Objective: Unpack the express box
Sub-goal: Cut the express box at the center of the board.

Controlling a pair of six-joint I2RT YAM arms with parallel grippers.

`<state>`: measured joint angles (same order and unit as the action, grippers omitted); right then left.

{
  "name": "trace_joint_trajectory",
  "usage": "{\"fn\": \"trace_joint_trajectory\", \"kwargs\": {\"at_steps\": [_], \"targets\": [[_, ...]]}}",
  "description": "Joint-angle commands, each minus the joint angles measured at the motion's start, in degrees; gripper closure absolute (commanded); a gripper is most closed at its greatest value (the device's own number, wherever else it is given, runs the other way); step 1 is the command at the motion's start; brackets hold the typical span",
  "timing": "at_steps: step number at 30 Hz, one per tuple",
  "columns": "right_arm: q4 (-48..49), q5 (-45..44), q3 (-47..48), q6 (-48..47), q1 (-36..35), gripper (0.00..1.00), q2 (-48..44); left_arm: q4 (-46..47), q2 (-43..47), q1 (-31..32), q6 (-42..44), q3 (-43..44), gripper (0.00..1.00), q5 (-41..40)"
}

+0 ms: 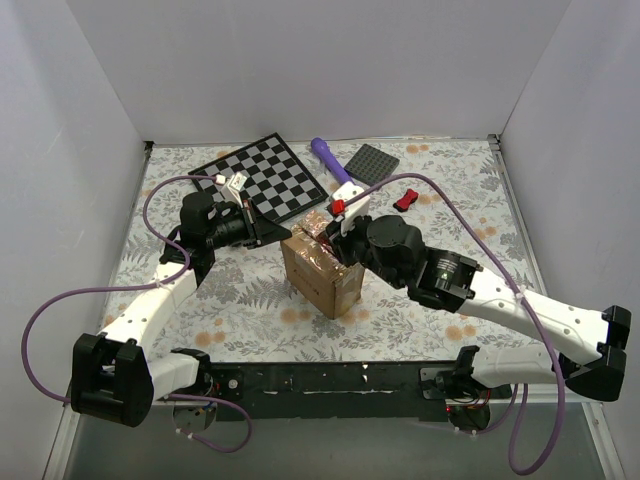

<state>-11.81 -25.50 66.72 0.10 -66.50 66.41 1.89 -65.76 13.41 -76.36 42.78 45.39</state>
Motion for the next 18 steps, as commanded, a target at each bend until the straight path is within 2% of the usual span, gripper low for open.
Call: {"fn": "trace_joint_trajectory", "kwargs": {"at_steps": [1, 18], "targets": [[-1.9, -1.0, -0.4, 1.9, -0.4, 0.99, -3.3, -3.8, 1.1, 0.3, 0.0, -0.9, 1.0, -0.9], [-6.6, 0.8, -1.9, 4.3, -0.5, 0.99, -5.2, -3.9, 2.2, 0.3, -0.9, -0.7, 1.0, -1.8]]}}
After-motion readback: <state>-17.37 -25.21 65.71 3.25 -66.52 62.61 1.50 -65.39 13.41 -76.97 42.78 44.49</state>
